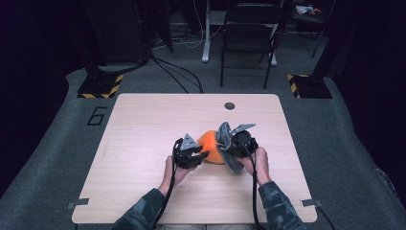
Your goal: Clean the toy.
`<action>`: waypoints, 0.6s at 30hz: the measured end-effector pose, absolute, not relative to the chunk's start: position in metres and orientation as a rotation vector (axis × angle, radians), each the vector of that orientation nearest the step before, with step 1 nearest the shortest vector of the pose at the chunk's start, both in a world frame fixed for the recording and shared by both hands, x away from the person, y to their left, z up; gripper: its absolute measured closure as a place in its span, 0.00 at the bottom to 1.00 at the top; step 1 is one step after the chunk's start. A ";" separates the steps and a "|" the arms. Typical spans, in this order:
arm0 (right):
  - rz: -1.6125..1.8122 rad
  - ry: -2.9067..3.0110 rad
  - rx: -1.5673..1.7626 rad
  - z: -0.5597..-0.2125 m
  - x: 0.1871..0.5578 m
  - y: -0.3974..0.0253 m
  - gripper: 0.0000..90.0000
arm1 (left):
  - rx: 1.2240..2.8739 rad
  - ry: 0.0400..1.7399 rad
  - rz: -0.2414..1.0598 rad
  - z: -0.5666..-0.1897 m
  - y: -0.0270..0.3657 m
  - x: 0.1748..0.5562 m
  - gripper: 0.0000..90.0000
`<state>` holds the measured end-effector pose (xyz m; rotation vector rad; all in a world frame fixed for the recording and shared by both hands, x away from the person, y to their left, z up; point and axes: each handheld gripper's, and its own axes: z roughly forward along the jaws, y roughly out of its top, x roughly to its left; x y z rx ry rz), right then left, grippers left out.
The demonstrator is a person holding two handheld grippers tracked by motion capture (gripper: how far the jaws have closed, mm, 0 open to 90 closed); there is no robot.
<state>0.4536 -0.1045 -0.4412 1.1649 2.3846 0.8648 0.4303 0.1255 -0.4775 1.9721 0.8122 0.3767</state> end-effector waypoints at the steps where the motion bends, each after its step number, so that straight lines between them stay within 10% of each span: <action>1: 0.876 2.378 1.178 -0.444 0.455 -0.105 0.75 | 1.964 0.817 0.387 -0.477 0.126 0.430 0.64; 6: 0.928 2.376 1.216 -0.446 0.459 -0.115 0.74 | 1.986 0.828 0.425 -0.478 0.121 0.428 0.50; 13: 0.933 2.359 1.231 -0.447 0.461 -0.118 0.74 | 1.982 0.807 0.452 -0.484 0.118 0.425 0.84; 18: 0.952 2.326 1.225 -0.435 0.458 -0.118 0.75 | 1.942 0.824 0.440 -0.480 0.119 0.425 0.90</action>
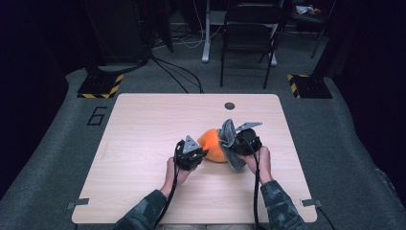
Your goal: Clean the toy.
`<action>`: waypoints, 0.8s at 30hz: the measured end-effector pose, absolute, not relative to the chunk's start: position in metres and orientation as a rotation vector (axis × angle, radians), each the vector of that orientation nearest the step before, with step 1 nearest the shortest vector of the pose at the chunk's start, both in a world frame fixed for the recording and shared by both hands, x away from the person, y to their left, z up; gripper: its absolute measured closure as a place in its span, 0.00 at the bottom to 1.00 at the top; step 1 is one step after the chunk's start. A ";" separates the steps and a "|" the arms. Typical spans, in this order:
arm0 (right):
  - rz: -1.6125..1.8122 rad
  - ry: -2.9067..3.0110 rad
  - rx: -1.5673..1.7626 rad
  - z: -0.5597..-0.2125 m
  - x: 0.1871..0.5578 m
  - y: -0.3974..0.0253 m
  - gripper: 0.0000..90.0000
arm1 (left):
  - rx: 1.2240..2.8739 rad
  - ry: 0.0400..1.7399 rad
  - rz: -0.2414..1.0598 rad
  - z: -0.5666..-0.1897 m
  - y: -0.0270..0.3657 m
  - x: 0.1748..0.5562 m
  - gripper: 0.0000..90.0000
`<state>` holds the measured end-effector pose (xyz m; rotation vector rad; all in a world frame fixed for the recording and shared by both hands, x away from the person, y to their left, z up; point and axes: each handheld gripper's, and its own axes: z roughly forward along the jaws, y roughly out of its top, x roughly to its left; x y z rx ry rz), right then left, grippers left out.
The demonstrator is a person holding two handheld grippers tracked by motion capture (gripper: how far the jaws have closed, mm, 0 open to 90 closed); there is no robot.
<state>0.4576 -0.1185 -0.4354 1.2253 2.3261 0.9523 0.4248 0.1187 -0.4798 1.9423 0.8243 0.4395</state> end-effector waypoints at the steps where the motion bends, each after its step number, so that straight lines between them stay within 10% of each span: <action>1: 0.960 2.310 1.222 -0.431 0.456 -0.118 0.75 | 1.937 0.831 0.425 -0.477 0.120 0.424 0.90; 24: 0.880 2.312 1.237 -0.444 0.458 -0.116 0.75 | 1.927 0.836 0.341 -0.477 0.117 0.426 0.88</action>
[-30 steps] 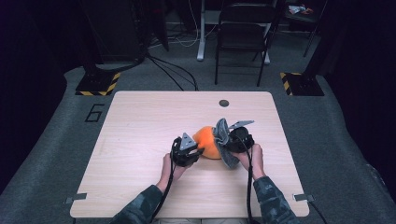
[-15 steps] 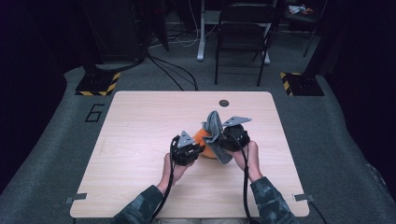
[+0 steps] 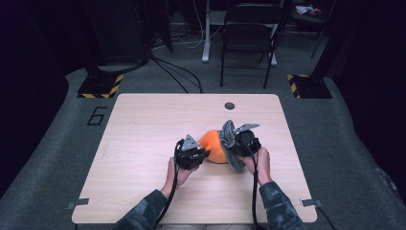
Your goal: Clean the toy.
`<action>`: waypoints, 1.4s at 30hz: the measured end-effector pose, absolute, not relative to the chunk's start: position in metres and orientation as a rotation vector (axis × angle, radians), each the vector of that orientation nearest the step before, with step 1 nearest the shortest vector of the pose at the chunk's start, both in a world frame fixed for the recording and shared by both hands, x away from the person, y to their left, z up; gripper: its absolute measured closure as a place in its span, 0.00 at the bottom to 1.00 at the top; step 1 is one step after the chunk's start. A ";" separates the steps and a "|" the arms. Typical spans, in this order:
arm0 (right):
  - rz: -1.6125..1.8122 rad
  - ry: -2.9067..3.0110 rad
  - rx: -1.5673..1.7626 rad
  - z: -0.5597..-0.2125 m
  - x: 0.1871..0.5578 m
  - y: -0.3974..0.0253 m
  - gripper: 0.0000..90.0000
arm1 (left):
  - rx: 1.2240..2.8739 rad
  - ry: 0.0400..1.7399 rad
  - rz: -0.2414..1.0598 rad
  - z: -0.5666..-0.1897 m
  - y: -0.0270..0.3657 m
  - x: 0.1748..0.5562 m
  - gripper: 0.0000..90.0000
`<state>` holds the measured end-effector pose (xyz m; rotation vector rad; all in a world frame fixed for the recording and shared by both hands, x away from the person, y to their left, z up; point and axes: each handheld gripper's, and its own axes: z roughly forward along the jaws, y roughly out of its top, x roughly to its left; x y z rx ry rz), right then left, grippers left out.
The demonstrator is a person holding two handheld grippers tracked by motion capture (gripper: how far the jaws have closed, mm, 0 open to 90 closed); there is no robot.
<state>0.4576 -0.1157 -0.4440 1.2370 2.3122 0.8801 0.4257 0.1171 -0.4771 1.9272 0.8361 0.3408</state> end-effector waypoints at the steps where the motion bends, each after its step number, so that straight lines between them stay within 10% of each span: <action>1: 0.879 2.314 1.239 -0.445 0.459 -0.117 0.75 | 1.924 0.835 0.337 -0.477 0.117 0.426 0.88; 17: 0.726 2.344 1.468 -0.495 0.476 -0.149 0.74 | 1.928 0.817 0.331 -0.478 0.118 0.426 0.86; 30: 1.014 2.288 1.182 -0.408 0.446 -0.113 0.74 | 1.939 0.800 0.345 -0.478 0.116 0.424 0.86; 42: 0.910 2.342 1.161 -0.432 0.453 -0.107 0.73 | 1.951 0.803 0.346 -0.480 0.117 0.424 0.86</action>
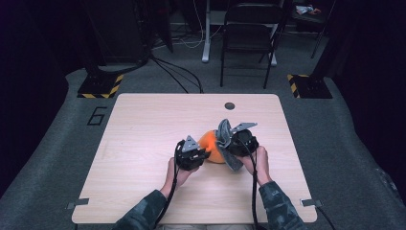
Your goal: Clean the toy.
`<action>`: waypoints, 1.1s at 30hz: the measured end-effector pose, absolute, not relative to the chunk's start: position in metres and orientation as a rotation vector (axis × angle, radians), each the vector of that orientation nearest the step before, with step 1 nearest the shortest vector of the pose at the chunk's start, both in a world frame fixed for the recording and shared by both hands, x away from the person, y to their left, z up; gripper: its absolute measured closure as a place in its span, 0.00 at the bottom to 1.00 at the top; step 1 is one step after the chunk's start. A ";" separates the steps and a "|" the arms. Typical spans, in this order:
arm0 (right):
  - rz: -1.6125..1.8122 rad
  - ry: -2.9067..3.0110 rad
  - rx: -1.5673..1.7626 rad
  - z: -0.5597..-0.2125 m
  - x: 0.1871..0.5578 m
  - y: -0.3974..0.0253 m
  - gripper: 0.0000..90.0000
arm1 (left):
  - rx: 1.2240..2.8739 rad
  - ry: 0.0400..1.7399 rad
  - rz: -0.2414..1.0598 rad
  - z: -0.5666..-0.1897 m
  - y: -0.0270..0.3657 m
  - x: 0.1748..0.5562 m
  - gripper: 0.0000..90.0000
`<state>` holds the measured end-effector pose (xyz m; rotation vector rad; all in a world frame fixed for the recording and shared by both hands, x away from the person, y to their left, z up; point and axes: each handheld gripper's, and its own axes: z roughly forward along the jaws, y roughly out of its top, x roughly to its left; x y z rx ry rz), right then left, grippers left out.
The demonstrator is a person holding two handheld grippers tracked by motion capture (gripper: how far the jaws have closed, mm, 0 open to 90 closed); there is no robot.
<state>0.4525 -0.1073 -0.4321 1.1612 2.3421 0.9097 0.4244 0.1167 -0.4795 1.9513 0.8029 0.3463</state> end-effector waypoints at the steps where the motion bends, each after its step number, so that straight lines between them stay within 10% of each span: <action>1: 0.902 2.344 1.180 -0.434 0.454 -0.111 0.73 | 1.947 0.806 0.346 -0.480 0.116 0.424 0.86; 19: 0.726 2.367 1.434 -0.496 0.478 -0.150 0.73 | 1.948 0.808 0.341 -0.480 0.116 0.425 0.86; 33: 0.885 2.363 1.223 -0.430 0.457 -0.120 0.73 | 1.942 0.819 0.351 -0.480 0.118 0.426 0.85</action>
